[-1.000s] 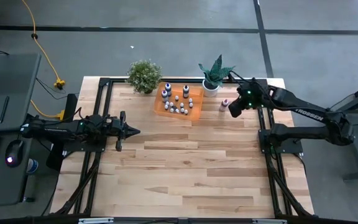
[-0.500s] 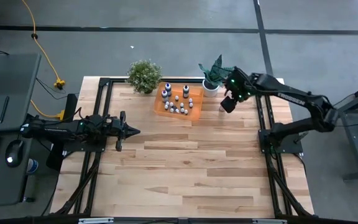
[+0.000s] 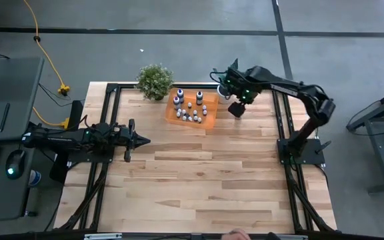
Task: Pick & Place food coloring
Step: Put the large pink bottle into the bin
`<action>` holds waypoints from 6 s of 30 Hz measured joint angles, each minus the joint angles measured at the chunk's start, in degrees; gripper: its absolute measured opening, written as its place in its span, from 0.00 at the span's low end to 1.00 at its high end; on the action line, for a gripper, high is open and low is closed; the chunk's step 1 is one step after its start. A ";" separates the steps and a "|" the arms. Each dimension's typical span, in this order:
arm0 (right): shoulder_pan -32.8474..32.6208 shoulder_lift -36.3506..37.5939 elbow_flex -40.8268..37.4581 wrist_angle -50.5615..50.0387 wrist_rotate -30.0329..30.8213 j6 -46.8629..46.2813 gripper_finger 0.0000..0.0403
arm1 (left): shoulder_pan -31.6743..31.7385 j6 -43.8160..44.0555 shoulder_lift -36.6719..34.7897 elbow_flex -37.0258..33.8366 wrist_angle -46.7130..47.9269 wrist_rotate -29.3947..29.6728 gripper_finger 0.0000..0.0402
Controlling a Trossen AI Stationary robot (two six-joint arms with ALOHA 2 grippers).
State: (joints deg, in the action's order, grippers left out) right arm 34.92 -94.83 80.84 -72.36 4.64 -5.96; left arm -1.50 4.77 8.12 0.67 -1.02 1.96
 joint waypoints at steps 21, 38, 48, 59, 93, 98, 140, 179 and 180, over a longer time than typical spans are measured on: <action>0.83 -7.06 -2.69 1.71 0.68 -8.56 0.64 | 0.00 -0.01 0.02 0.00 0.00 0.00 0.00; 0.98 -7.02 -4.13 6.34 1.21 -10.72 0.63 | -0.01 0.00 0.02 0.00 -0.01 0.00 0.00; 1.01 -7.02 -4.13 5.40 1.38 -10.75 0.45 | -0.01 -0.01 0.02 0.00 -0.02 0.00 0.00; 0.69 -6.97 -4.07 4.56 1.51 -10.77 0.29 | -0.01 -0.02 0.01 0.00 -0.02 0.00 0.00; -18.54 5.22 -4.11 -4.90 -3.15 -21.01 0.28 | -0.01 -0.02 0.02 0.00 0.00 0.00 0.00; -24.48 5.36 -4.11 -4.47 -4.02 -23.78 0.28 | -0.02 0.00 0.02 0.00 -0.02 0.00 0.00; -17.94 1.52 7.85 26.04 -1.12 -15.06 0.28 | 0.00 0.00 0.02 0.00 0.00 0.00 0.00; -14.59 -33.22 41.45 -10.82 0.92 -9.67 0.28 | -0.01 0.00 0.02 0.00 0.00 0.00 0.00; -14.69 -33.22 40.91 -10.23 0.99 -9.15 0.28 | -0.01 -0.02 0.02 0.00 -0.01 0.01 0.00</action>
State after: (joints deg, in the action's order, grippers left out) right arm 20.23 -128.05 121.74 -82.59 5.63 -15.12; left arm -1.51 4.75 8.14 0.67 -1.03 1.96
